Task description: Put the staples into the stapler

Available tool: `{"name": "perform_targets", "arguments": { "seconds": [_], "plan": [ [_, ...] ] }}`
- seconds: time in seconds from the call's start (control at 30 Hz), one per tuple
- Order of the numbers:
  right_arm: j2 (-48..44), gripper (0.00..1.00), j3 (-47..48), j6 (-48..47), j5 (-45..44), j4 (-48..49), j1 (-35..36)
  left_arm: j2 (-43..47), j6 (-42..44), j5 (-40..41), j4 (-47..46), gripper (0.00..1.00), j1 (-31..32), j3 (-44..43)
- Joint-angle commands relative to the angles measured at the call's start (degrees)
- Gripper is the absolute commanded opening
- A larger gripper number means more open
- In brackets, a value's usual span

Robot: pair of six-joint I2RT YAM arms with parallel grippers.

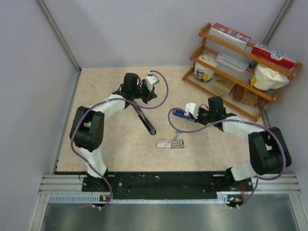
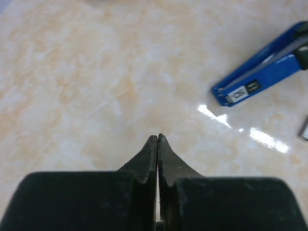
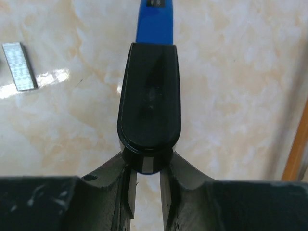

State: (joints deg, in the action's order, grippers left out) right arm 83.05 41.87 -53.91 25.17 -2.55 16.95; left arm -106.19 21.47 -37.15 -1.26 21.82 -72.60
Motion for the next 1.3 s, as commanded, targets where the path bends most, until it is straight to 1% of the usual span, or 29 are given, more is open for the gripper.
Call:
{"name": "perform_targets", "arguments": {
  "seconds": [0.0, 0.07, 0.13, 0.2, 0.27, 0.33, 0.37, 0.4, 0.47, 0.57, 0.67, 0.87, 1.07, 1.1, 1.17, 1.27],
  "plan": [
    [1.0, 0.0, -1.5, -2.5, -2.4, -2.4, -0.3, 3.4, -1.0, 7.9, -4.7, 0.0, -0.6, 0.4],
    [0.9, 0.0, -1.7, -2.4, -2.3, -2.3, -0.4, 3.5, -1.2, 7.6, -4.2, 0.0, -0.6, 0.3],
    [0.9, 0.0, -1.8, -2.3, -2.1, -2.2, -0.3, 5.0, -1.1, 5.5, -5.4, 0.0, -0.6, 1.5],
    [0.7, 0.0, -2.0, -2.3, -1.9, -1.9, -0.4, 6.3, -1.4, 0.1, -6.1, 0.0, -0.5, 1.7],
    [0.4, 0.0, -2.2, -2.1, -1.4, -1.6, -0.4, 6.3, -1.9, -5.7, -4.6, 0.01, 0.1, -0.1],
    [0.0, 0.0, -2.2, -1.8, -1.0, -1.6, -0.4, 6.0, -0.6, -9.0, -2.1, 0.12, 2.0, -1.8],
    [-0.2, 0.0, -2.1, -1.3, -0.5, -1.8, -0.5, 5.6, 0.6, -9.8, -1.2, 0.22, 3.0, -2.5],
    [-0.6, 0.0, -1.6, -0.9, 0.5, -2.4, -0.7, 4.9, 1.9, -11.2, 0.1, 0.35, 4.1, -3.2],
    [-2.1, 0.0, -0.7, 0.8, 4.5, -4.1, -1.5, 3.4, 2.8, -13.1, 2.7, 0.53, 5.8, -5.0],
    [-4.3, 0.0, 0.6, 3.6, 10.1, -6.0, -2.6, 0.2, 2.4, -16.0, 4.8, 0.64, 8.0, -8.1],
    [-5.2, 0.0, 1.4, 6.7, 13.1, -6.0, -3.3, -3.6, 2.3, -17.9, 8.5, 0.67, 10.1, -12.5],
    [-4.0, 0.0, 2.3, 9.8, 14.6, -5.3, -4.0, -8.4, 4.4, -16.8, 13.6, 0.7, 14.5, -17.0],
    [-3.9, 0.0, 2.3, 10.6, 14.6, -4.6, -4.8, -10.2, 6.2, -16.6, 15.8, 0.72, 16.8, -17.8],
    [-3.9, 0.0, 2.3, 10.8, 14.6, -4.4, -4.9, -10.3, 6.9, -16.4, 16.2, 0.73, 17.3, -17.9],
    [-3.9, 0.0, 2.3, 11.0, 14.5, -4.1, -4.9, -10.5, 7.6, -15.8, 16.8, 0.79, 18.3, -17.9],
    [-4.1, 0.0, 2.3, 11.3, 14.9, -4.2, -5.0, -10.9, 7.5, -15.4, 17.0, 0.79, 19.3, -18.4]
  ]
}}
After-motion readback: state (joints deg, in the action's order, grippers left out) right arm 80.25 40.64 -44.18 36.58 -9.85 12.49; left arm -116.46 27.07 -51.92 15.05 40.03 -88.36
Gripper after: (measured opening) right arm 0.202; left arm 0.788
